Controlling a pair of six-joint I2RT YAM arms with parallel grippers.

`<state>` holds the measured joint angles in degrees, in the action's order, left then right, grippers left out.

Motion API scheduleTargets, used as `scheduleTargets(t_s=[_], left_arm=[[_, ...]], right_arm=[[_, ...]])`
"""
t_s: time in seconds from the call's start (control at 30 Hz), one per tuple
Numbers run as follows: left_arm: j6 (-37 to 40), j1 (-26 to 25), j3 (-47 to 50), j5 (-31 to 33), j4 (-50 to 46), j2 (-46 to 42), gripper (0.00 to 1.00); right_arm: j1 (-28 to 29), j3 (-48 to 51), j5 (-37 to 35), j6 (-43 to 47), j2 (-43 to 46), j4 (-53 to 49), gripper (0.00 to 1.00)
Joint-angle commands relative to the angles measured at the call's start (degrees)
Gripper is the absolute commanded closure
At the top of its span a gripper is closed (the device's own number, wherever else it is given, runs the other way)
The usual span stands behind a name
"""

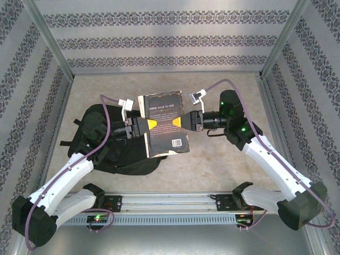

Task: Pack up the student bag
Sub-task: Pass the book.

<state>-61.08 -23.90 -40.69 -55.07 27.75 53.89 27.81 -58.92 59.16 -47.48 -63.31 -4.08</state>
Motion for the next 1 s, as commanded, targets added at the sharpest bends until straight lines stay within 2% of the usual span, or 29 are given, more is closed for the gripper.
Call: scheduleTargets(t_s=[0.0,0.1,0.27,0.37,0.57,0.67,0.73,0.87,0.93,0.97], left_arm=[[-3.08,0.78,-0.10,2.29,8.81,-1.14,0.57],[-5.57,0.72,0.24,2.38,11.74,-0.41,0.53],[-7.21,0.57,1.00,1.90,13.56,0.90,0.60],[-7.02,-0.12,1.04,1.56,13.53,1.73,0.60],[-5.75,-2.32,-0.72,-0.77,11.21,4.50,0.59],[-2.72,-2.92,-1.74,-1.47,6.86,4.65,0.59],[0.28,-3.25,-2.49,-1.01,2.44,4.21,0.67],[2.50,-3.34,-3.68,0.44,0.52,4.20,0.98],[1.79,-3.31,-3.46,3.05,2.79,4.16,1.00],[1.14,-3.34,-3.32,4.83,4.63,4.27,1.00]], right_arm=[[-1.45,0.52,-2.80,2.17,2.19,0.72,1.00],[-2.10,1.33,-2.91,2.42,2.77,0.39,1.00],[-2.07,2.66,-2.82,1.72,3.44,1.39,1.00],[-1.71,2.25,-2.60,1.69,3.13,1.43,1.00],[-1.09,1.69,-1.70,2.12,2.15,0.44,1.00],[-1.01,1.56,-1.60,2.47,2.03,-0.60,1.00],[-0.92,1.57,-1.74,2.74,2.06,-1.29,1.00],[-0.92,1.94,-2.95,3.36,2.73,-2.25,0.99],[-1.17,2.15,-4.52,3.26,3.49,-2.50,0.88],[-1.48,2.40,-5.89,2.88,4.02,-2.33,0.78]])
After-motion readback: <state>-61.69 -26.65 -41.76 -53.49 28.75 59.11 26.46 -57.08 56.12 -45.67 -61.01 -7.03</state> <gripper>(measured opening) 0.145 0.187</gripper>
